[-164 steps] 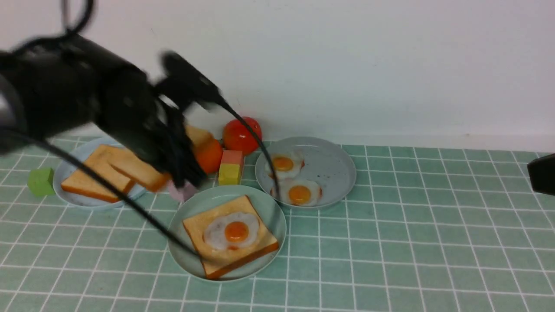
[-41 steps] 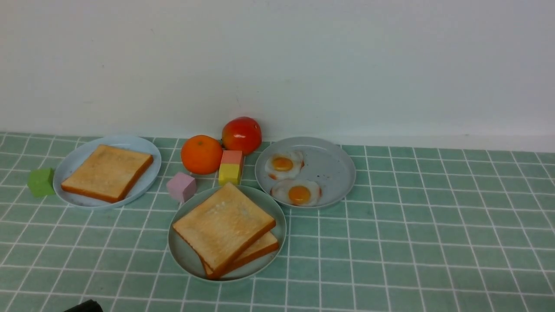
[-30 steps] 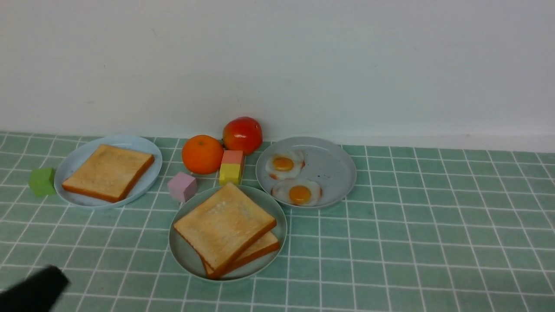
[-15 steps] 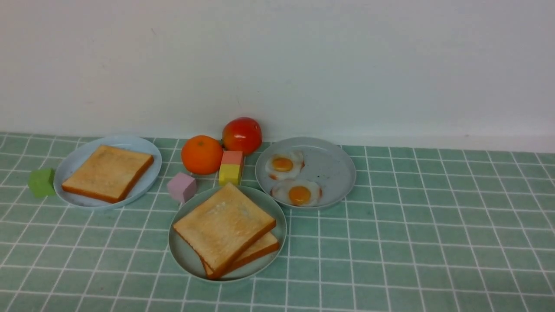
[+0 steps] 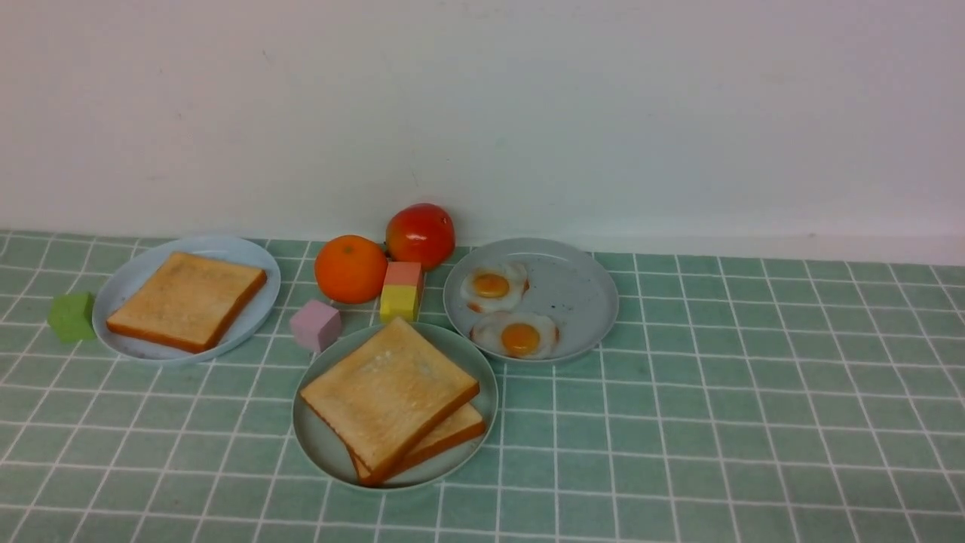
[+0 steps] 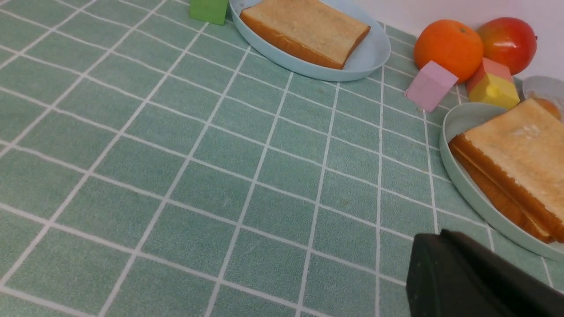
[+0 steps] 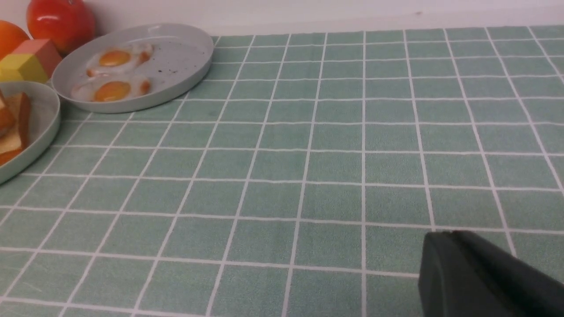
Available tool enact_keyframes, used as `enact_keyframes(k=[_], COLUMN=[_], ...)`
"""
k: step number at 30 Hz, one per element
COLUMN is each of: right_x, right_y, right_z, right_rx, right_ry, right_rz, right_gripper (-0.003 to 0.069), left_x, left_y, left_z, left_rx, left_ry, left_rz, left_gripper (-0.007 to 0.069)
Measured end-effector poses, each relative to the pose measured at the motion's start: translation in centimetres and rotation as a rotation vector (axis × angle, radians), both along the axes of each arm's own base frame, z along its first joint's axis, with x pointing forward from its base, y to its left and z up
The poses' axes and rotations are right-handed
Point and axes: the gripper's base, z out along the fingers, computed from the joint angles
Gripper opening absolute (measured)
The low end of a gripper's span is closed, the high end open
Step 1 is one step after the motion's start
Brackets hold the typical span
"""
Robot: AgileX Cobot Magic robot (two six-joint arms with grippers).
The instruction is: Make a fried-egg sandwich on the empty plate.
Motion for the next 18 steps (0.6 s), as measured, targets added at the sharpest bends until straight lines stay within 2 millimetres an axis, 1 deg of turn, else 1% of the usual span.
enact_keyframes(k=[18], right_x=[0.00], right_y=[0.00], right_z=[0.00], right_rx=[0.000], right_ry=[0.000], right_rz=[0.000], right_gripper=[0.0018], left_x=[0.00], left_y=[0.00], left_z=[0.00], left_rx=[-0.001], left_ry=[0.000], left_rz=[0.000], left_gripper=[-0.0003])
